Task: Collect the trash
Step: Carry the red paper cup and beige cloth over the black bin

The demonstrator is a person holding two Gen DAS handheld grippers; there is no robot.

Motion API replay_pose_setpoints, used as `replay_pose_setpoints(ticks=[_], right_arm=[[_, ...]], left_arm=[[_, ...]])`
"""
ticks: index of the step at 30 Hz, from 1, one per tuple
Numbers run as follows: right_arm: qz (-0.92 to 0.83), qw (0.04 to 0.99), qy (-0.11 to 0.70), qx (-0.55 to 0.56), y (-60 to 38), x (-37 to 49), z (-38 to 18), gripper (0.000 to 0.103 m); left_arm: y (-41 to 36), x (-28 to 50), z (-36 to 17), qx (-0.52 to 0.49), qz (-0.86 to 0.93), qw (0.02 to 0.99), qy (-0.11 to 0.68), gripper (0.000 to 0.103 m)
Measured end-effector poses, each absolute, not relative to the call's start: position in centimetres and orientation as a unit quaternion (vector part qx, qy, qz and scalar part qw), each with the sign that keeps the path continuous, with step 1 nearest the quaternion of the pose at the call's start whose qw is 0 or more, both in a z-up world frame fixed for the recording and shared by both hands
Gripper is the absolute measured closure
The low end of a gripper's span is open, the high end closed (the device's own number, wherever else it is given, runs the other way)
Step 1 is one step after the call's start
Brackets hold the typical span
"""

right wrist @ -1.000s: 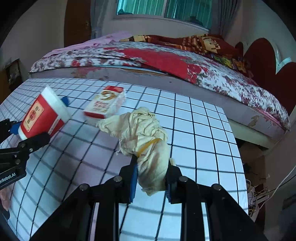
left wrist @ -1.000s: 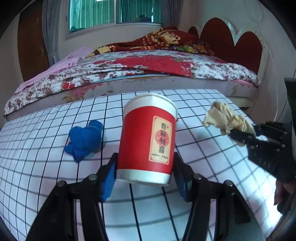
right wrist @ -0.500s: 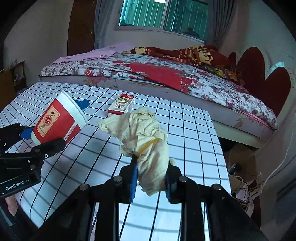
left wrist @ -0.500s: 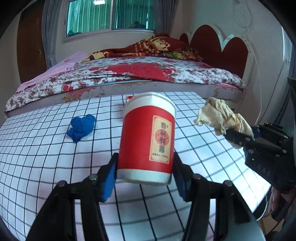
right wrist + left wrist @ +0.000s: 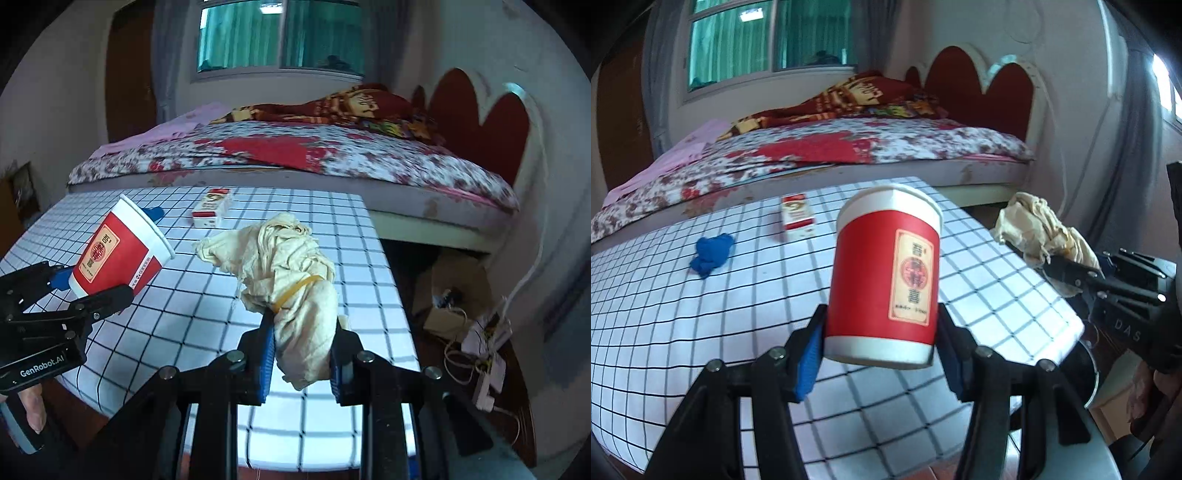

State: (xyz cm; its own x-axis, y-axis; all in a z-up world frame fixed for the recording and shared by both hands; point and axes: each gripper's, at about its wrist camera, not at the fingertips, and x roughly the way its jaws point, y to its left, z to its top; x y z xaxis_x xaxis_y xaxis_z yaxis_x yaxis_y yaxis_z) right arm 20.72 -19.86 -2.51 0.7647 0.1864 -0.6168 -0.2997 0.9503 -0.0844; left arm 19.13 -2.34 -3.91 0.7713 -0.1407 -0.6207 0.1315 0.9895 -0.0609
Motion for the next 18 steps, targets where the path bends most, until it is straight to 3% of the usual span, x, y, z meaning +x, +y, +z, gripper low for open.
replay_pose_setpoints(ticks=[18], right_arm=[[0.044, 0.945, 0.319, -0.059, -30.5, 14.3, -1.7, 0.077]], left_arm=[[-14.6, 16.1, -3.6, 0.039, -0.188, 0.926, 0.325, 0.048]])
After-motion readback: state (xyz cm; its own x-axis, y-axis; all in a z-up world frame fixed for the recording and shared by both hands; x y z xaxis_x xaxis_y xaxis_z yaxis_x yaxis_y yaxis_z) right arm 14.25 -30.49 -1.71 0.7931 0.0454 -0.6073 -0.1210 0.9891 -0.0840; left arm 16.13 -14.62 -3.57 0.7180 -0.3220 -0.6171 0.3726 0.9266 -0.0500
